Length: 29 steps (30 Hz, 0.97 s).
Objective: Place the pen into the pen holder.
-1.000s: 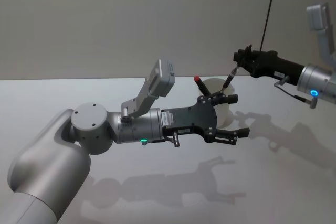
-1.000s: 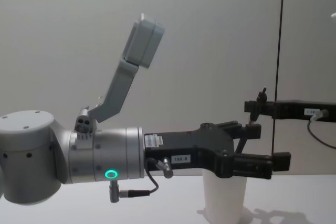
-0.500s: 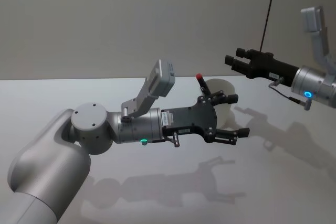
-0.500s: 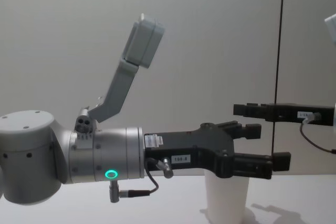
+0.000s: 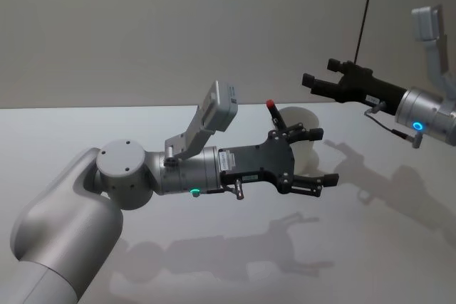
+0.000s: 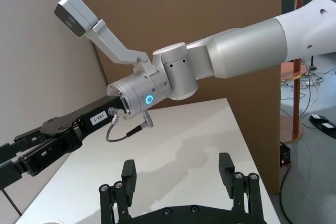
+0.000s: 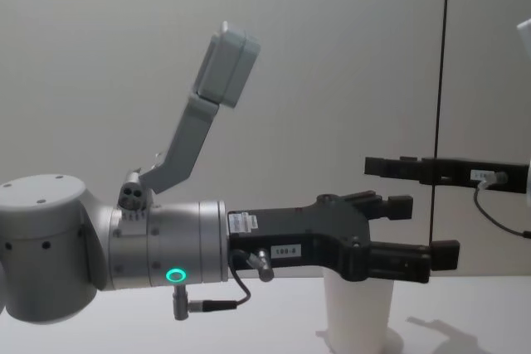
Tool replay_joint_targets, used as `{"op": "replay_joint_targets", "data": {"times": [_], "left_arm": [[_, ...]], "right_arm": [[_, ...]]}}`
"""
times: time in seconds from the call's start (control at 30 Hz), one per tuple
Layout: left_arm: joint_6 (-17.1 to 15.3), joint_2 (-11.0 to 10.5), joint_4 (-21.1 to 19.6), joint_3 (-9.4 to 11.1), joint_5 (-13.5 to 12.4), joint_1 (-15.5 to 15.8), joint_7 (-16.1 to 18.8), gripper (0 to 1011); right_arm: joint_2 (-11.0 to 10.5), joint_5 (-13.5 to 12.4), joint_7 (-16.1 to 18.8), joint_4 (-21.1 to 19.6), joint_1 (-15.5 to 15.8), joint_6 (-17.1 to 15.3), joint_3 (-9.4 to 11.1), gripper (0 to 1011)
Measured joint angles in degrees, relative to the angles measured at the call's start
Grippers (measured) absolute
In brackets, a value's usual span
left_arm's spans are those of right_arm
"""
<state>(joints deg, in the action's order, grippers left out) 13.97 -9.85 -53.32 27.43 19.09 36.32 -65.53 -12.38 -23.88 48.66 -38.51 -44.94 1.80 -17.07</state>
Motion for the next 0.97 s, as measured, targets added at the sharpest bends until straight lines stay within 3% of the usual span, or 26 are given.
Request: {"op": "replay_joint_targets", "data": {"times": [0.07, 0.97], "left_arm": [[0.0, 0.0, 0.0, 0.0, 0.0, 0.0, 0.0, 1000], [0.0, 0.0, 0.0, 0.0, 0.0, 0.0, 0.0, 1000]], "right_arm": [[-0.2, -0.2, -0.2, -0.8, 0.4, -0.2, 0.2, 1001], [-1.2, -1.1, -1.0, -4.4, 2.1, -1.1, 0.9, 1002]]}}
